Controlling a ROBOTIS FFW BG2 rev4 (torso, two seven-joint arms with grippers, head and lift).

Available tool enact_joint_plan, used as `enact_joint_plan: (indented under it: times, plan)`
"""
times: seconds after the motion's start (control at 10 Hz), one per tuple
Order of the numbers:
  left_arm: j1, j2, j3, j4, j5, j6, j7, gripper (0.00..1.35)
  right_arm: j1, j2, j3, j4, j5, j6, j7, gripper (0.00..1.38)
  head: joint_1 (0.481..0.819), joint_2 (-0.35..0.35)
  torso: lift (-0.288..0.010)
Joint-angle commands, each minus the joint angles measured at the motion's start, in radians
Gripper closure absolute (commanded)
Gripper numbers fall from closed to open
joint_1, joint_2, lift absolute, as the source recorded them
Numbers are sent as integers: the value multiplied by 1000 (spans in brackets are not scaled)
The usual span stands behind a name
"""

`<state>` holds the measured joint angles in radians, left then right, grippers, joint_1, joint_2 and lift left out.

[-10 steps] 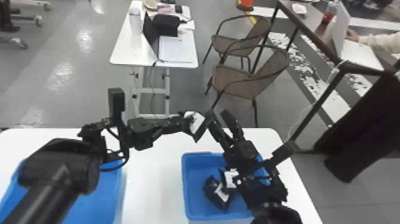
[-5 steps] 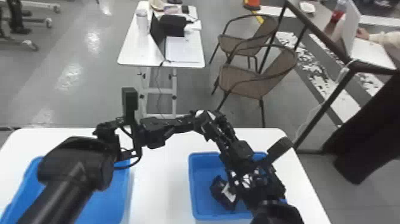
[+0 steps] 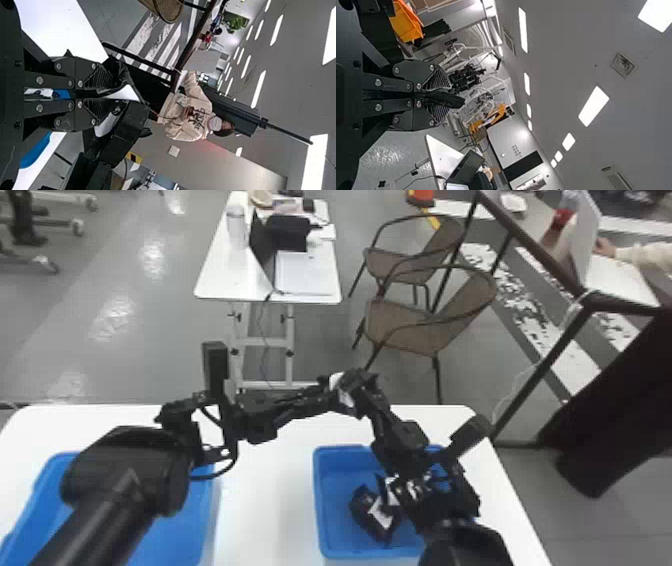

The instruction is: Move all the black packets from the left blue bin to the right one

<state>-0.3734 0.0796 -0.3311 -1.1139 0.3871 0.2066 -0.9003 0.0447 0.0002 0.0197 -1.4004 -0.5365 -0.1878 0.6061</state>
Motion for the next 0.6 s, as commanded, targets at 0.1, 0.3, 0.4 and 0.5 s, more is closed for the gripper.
enact_joint_plan:
  times: [0.1,0.3,0.4,0.5]
  plan:
    - [91,39,98,-81,-13,22,15,59,17,1,-41,20,-31,-13,-6,1277,695,-177,0]
    - [220,121,185,-233,33,60,78,173,60,1,-107,23,-50,-7,-6,1277,695,-149,0]
    - [283,147,239,-313,49,79,104,186,86,1,-139,47,-68,10,-6,1277,695,-140,0]
    - [335,155,296,-371,62,80,124,186,106,1,-158,103,-94,14,-6,1277,695,-127,0]
